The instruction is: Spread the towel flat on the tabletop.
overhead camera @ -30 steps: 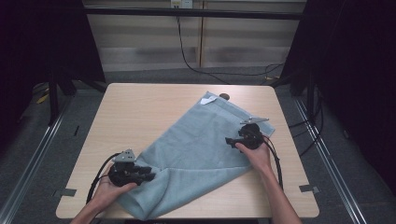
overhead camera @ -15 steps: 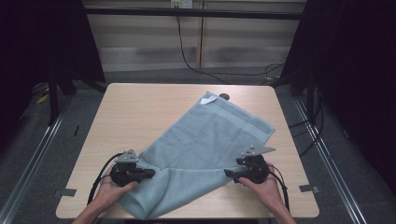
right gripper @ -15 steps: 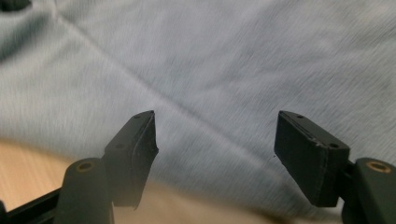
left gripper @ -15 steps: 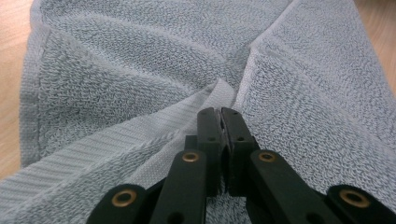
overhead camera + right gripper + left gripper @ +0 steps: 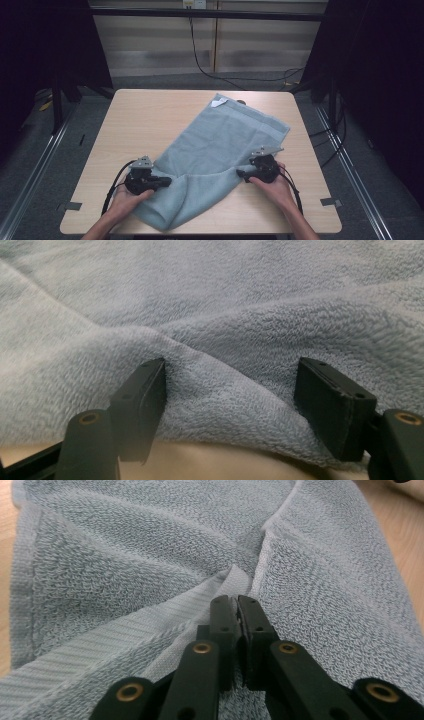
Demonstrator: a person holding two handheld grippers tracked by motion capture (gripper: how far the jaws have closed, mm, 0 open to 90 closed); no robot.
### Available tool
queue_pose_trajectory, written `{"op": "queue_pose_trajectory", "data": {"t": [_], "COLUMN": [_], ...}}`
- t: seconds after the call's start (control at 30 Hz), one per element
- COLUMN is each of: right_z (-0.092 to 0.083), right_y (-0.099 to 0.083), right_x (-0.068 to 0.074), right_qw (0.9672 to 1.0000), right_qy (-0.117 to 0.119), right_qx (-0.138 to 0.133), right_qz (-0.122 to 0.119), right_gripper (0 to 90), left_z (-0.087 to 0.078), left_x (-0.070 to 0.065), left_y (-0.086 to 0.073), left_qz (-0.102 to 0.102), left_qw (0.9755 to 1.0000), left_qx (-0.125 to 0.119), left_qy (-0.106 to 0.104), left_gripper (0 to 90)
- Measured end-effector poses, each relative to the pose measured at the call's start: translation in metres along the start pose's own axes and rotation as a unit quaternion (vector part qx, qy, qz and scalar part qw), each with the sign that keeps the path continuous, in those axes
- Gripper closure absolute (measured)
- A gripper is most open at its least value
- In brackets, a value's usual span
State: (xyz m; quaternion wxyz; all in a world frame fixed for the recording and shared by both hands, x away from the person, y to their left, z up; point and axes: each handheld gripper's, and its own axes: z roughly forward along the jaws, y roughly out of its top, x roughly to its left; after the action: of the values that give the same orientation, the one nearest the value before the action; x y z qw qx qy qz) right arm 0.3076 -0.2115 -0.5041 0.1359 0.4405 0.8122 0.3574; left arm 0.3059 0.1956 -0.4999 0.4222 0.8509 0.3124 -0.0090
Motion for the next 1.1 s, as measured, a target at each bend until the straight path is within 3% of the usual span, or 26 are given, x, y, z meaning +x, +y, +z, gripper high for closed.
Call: {"op": "queue_pose_trajectory", "data": {"t": [0.2,0.37,0.47,0.53,0.6,0.63,0.7,0.77,0.9,1.0,1.1], "right_z": [0.01,0.006,0.001,-0.007,-0.015,-0.019,-0.02,-0.016,0.007,0.021,0.034], "right_y": [0.011,0.014,0.013,0.014,0.017,0.02,0.024,0.029,0.04,0.048,0.055], "right_x": [-0.023,-0.034,-0.031,-0.023,-0.009,0.001,0.018,0.039,0.092,0.12,0.143], "right_qw": [0.9998,0.9993,0.9989,0.9993,0.9995,0.9992,0.9979,0.9956,0.9868,0.98,0.9733], "right_qy": [-0.003,-0.02,-0.026,-0.015,0.001,0.022,0.056,0.086,0.147,0.18,0.204], "right_qx": [-0.006,0.012,0.019,0.0,-0.02,-0.029,-0.034,-0.034,-0.018,-0.016,-0.006], "right_qz": [0.018,0.031,0.033,0.033,0.024,0.015,0.005,-0.016,-0.064,-0.082,-0.105], "right_gripper": [29.5,29.5,31.2,32.3,33.4,35.2,35.6,37.1,44.5,48.7,46.9], "left_z": [0.005,0.001,-0.014,-0.026,-0.035,-0.038,-0.04,-0.037,-0.031,-0.027,-0.021], "left_x": [-0.017,-0.028,-0.029,-0.025,-0.017,-0.013,-0.003,0.011,0.019,0.019,0.019], "left_y": [0.002,-0.001,0.004,0.008,0.011,0.012,0.012,0.008,-0.002,-0.008,-0.013], "left_qz": [-0.004,-0.005,-0.01,0.001,-0.003,-0.004,0.008,-0.006,-0.008,-0.004,0.0], "left_qw": [0.9996,0.9981,0.9971,0.9979,0.9972,0.9971,0.9982,0.9989,0.9997,0.9999,1.0], "left_qx": [0.012,0.02,-0.006,-0.027,-0.051,-0.057,-0.056,-0.045,-0.023,-0.016,0.002], "left_qy": [-0.025,-0.058,-0.075,-0.06,-0.055,-0.05,-0.021,-0.009,-0.006,-0.002,0.004], "left_gripper": [80.6,75.2,73.5,72.9,73.3,73.9,76.1,78.0,78.7,75.6,72.8]}}
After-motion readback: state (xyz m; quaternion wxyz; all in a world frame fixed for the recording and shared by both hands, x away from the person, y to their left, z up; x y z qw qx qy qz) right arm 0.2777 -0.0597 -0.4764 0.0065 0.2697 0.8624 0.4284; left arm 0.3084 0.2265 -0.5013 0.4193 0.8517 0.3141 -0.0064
